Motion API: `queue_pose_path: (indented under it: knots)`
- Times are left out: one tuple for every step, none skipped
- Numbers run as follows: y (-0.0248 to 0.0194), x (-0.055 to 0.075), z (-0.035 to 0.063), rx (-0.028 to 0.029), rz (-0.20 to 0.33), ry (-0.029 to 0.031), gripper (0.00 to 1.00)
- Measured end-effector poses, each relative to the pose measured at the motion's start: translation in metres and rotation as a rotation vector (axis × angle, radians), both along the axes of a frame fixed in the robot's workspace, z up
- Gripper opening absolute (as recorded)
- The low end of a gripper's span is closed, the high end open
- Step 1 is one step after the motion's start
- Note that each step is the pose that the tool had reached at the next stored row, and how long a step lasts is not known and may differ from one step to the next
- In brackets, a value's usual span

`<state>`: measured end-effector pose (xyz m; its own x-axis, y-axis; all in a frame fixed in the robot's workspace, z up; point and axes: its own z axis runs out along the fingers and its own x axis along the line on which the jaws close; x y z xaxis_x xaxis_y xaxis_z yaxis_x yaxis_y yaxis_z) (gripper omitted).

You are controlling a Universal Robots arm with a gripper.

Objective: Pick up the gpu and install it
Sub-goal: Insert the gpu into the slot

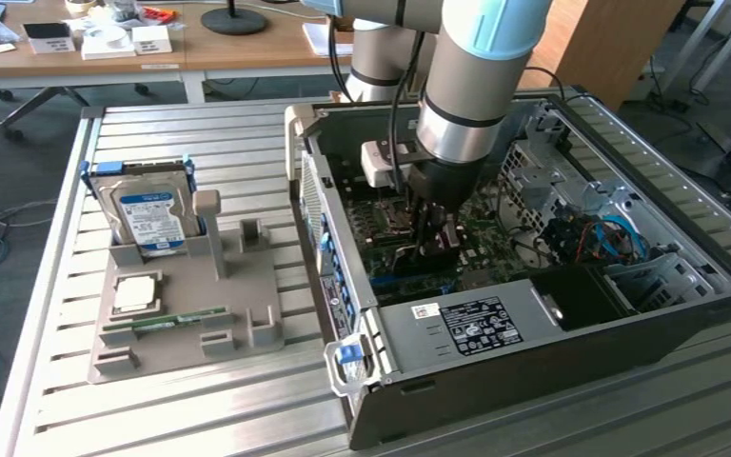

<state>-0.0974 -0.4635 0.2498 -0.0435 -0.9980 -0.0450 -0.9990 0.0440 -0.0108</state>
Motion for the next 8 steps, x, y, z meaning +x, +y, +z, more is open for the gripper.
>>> queue_pose_path:
  knots:
    - [0.0,0.0,0.0,0.0001,0.0,0.0,0.26]
    - [0.0,0.0,-0.0001,0.0001,0.0,0.0,0.26]
    - [0.0,0.0,-0.0001,0.0002,0.0,-0.0001,0.26]
    - [0.0,0.0,-0.0001,0.0002,0.0,0.0,0.26]
    - [0.0,0.0,-0.0001,0.0002,0.0,-0.0001,0.26]
    - [0.0,0.0,-0.0001,0.0002,0.0,-0.0001,0.26]
    - [0.0,0.0,-0.0001,0.0002,0.0,-0.0001,0.26]
    - [0.0,0.0,-0.0001,0.0002,0.0,0.0,0.26]
